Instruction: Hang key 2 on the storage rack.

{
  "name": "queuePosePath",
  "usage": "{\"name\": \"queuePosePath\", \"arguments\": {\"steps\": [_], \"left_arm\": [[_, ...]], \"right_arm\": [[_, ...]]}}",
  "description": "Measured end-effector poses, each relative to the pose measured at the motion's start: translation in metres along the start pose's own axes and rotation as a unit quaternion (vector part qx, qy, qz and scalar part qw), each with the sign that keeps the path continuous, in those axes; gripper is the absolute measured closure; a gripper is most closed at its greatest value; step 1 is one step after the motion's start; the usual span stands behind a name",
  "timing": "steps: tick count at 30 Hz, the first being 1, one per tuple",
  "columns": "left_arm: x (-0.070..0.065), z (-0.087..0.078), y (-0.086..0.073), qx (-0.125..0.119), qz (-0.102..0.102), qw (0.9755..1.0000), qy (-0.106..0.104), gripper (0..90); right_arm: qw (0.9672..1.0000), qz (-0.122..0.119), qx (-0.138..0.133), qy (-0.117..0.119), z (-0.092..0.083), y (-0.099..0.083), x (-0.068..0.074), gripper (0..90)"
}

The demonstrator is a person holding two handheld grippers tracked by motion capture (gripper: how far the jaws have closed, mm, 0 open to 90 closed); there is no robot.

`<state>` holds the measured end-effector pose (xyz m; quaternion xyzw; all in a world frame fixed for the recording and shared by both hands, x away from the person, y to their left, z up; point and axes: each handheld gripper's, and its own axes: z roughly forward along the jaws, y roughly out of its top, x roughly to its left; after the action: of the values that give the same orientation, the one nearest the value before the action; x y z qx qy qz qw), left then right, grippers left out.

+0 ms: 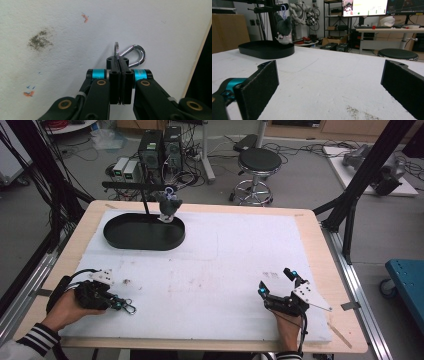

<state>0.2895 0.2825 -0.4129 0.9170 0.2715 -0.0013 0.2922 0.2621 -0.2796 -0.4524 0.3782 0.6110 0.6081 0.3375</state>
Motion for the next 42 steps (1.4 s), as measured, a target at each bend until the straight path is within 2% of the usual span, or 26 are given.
{"name": "queuePosePath", "arguments": {"steps": [4,10,15,17,19,21,23,26,28,29,30,34,35,39,42], "left_arm": [[0.001,-0.003,0.000,-0.011,0.001,0.9999,-0.001,88.2],[0.001,-0.011,0.002,-0.047,0.007,0.9989,-0.002,88.2],[0.003,-0.019,0.006,-0.081,0.006,0.9967,0.004,88.2],[0.003,-0.023,0.008,-0.093,0.009,0.9954,0.019,88.2],[0.003,-0.028,0.010,-0.107,0.014,0.9935,0.034,88.2],[0.005,-0.033,0.013,-0.128,0.009,0.9909,0.040,88.2],[0.008,-0.040,0.016,-0.150,0.005,0.9873,0.052,88.2],[0.011,-0.046,0.019,-0.171,0.000,0.9838,0.055,88.2],[0.013,-0.051,0.022,-0.179,0.002,0.9820,0.061,88.2],[0.014,-0.053,0.024,-0.179,0.003,0.9820,0.060,88.2],[0.015,-0.055,0.025,-0.185,0.004,0.9804,0.067,88.2],[0.021,-0.063,0.031,-0.206,-0.003,0.9763,0.067,88.2],[0.022,-0.065,0.032,-0.212,-0.005,0.9745,0.072,88.2],[0.026,-0.072,0.039,-0.227,-0.007,0.9706,0.080,88.2],[0.029,-0.077,0.043,-0.244,-0.010,0.9659,0.085,88.2]], "right_arm": [[1.0000,0.001,0.001,0.000,0.000,0.000,0.000,0.7],[1.0000,-0.003,-0.002,-0.001,0.000,0.000,-0.001,0.6],[1.0000,-0.002,0.000,0.001,0.000,0.000,0.000,0.7],[1.0000,-0.002,0.000,0.001,0.000,0.000,0.000,0.7],[1.0000,-0.002,-0.001,0.001,0.000,0.000,0.000,0.6],[1.0000,-0.002,0.000,0.001,0.000,0.000,0.000,0.7],[1.0000,-0.002,-0.001,0.001,0.000,0.000,0.000,0.7],[1.0000,-0.002,-0.001,0.001,0.000,0.000,0.000,0.6],[1.0000,-0.002,0.000,0.001,0.000,0.000,0.000,0.6],[1.0000,-0.003,0.000,0.002,0.000,0.000,0.000,0.6],[1.0000,-0.003,0.000,0.001,0.000,0.000,0.000,0.7],[1.0000,-0.004,0.001,0.000,0.000,0.000,0.000,0.6],[1.0000,-0.004,0.001,0.000,0.000,0.000,0.000,0.6],[1.0000,-0.005,0.001,0.000,0.000,0.000,0.000,0.6],[1.0000,-0.005,0.001,0.000,0.000,0.000,0.000,0.7]]}}
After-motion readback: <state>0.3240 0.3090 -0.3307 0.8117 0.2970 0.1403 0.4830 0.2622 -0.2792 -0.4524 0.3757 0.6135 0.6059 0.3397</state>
